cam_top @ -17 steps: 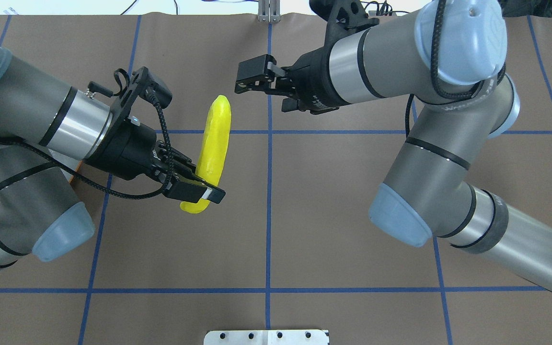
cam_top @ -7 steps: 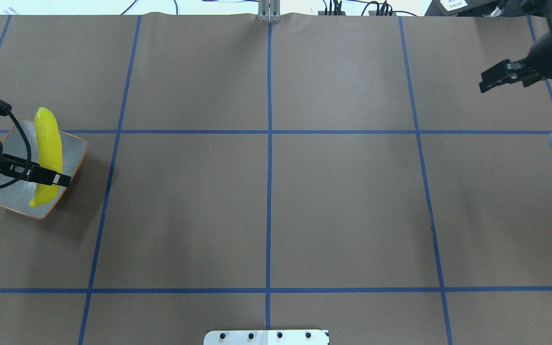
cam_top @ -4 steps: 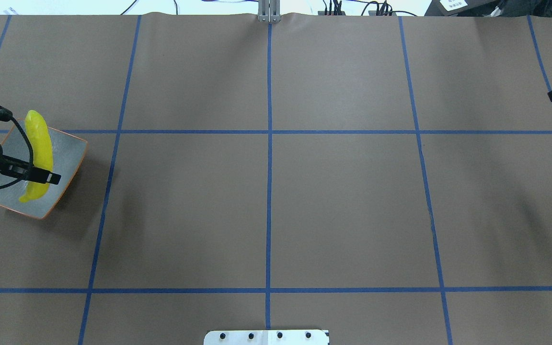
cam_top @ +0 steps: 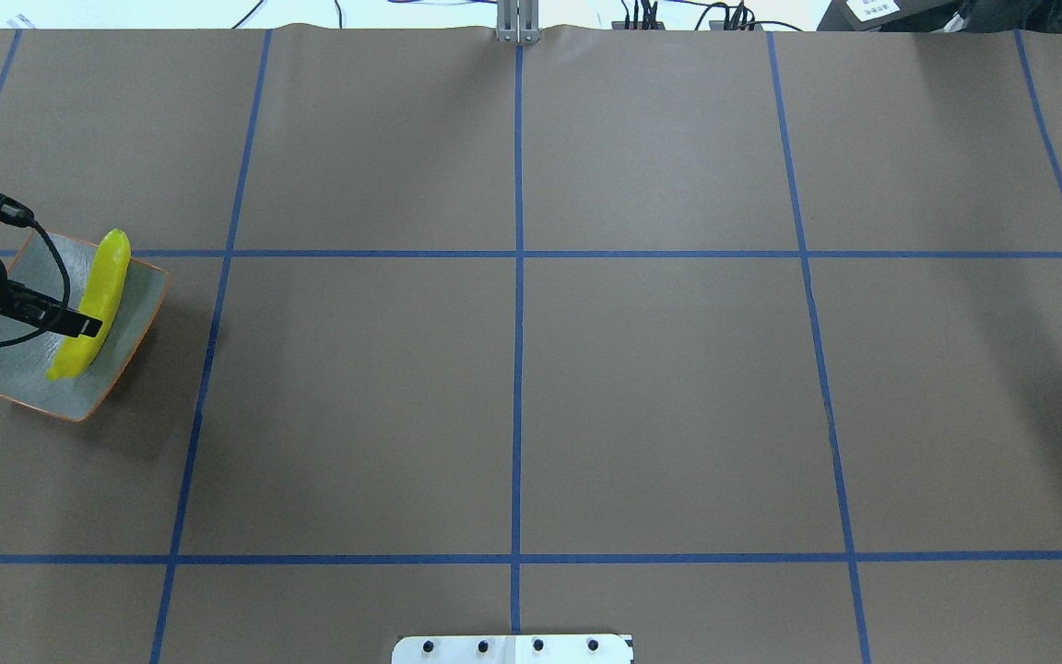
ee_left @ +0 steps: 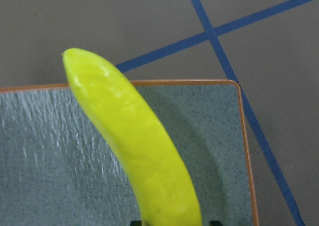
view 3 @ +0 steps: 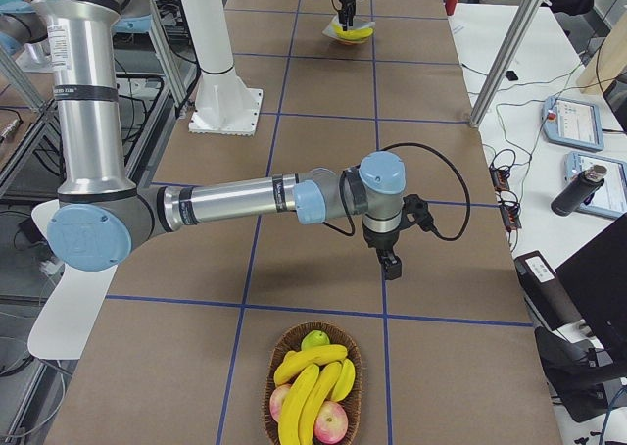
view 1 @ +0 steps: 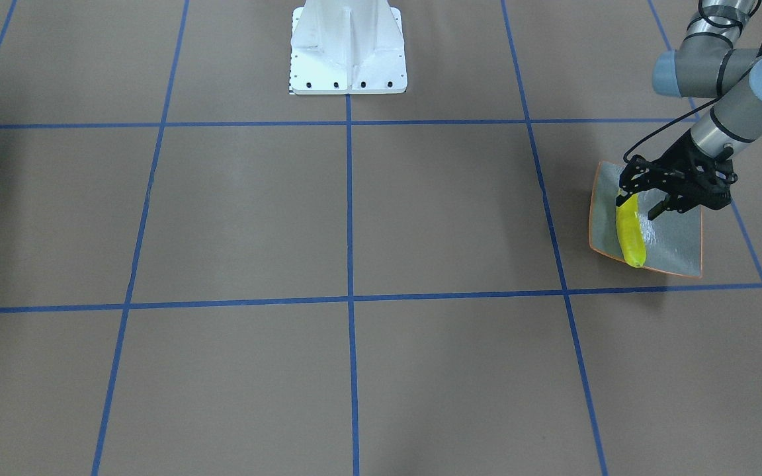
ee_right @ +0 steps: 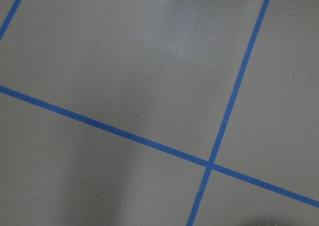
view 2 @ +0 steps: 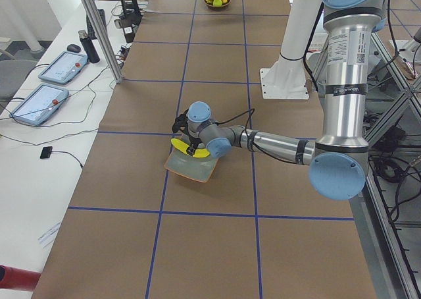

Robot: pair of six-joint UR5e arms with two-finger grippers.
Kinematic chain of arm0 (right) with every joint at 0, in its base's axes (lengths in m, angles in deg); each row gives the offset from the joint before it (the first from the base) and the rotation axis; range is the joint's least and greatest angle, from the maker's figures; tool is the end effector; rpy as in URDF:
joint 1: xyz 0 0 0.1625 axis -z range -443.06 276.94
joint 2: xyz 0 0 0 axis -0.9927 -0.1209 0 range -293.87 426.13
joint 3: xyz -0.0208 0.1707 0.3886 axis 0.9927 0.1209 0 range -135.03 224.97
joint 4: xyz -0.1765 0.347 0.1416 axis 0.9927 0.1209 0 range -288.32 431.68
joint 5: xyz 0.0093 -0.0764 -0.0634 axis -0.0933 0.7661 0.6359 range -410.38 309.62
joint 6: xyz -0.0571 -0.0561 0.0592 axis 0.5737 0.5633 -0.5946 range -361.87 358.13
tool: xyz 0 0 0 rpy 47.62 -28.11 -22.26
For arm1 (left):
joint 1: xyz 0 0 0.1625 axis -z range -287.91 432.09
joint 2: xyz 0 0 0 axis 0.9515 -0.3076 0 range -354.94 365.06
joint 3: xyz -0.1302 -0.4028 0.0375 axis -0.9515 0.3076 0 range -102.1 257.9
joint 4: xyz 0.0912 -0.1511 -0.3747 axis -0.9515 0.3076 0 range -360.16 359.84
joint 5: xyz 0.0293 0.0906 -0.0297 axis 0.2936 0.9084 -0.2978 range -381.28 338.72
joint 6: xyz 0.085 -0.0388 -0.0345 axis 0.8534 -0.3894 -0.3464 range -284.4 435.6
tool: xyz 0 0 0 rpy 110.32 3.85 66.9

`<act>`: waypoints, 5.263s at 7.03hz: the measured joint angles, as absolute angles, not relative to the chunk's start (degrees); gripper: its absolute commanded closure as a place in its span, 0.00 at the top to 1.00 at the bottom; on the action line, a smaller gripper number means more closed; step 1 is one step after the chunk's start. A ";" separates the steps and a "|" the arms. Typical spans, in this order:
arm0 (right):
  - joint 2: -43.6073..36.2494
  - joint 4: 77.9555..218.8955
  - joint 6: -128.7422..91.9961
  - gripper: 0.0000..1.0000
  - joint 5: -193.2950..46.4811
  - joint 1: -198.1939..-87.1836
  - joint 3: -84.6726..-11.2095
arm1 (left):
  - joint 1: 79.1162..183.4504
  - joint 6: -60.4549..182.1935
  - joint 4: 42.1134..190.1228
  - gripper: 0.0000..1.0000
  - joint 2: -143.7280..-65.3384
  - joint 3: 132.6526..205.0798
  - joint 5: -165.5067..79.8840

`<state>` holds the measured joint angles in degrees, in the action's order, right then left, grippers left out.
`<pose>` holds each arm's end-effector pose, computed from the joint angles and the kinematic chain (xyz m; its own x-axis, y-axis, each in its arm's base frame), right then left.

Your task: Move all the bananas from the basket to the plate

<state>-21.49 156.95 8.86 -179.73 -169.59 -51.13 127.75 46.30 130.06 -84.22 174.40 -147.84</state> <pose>0.0386 -0.5236 0.5814 0.7389 -0.3688 0.5640 0.1999 0.9192 0.3392 0.2275 -0.4642 0.5318 0.5593 0.4231 -0.7129 -0.1354 0.8950 0.4250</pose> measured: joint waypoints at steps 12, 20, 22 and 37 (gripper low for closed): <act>-35.83 137.77 19.42 0.85 -179.21 -178.73 -37.60 | 136.98 46.44 129.70 1.00 -89.35 176.08 -156.80; -42.10 127.36 5.44 0.87 -173.41 -175.97 -39.62 | 136.95 46.53 130.09 1.00 -89.31 176.33 -156.46; -43.39 127.34 2.77 0.89 -173.00 -173.54 -42.43 | 136.95 46.59 130.15 1.00 -89.20 176.33 -156.46; -44.37 125.15 5.85 0.13 -162.81 -163.22 -41.29 | 136.89 46.60 131.24 1.00 -88.58 176.40 -153.82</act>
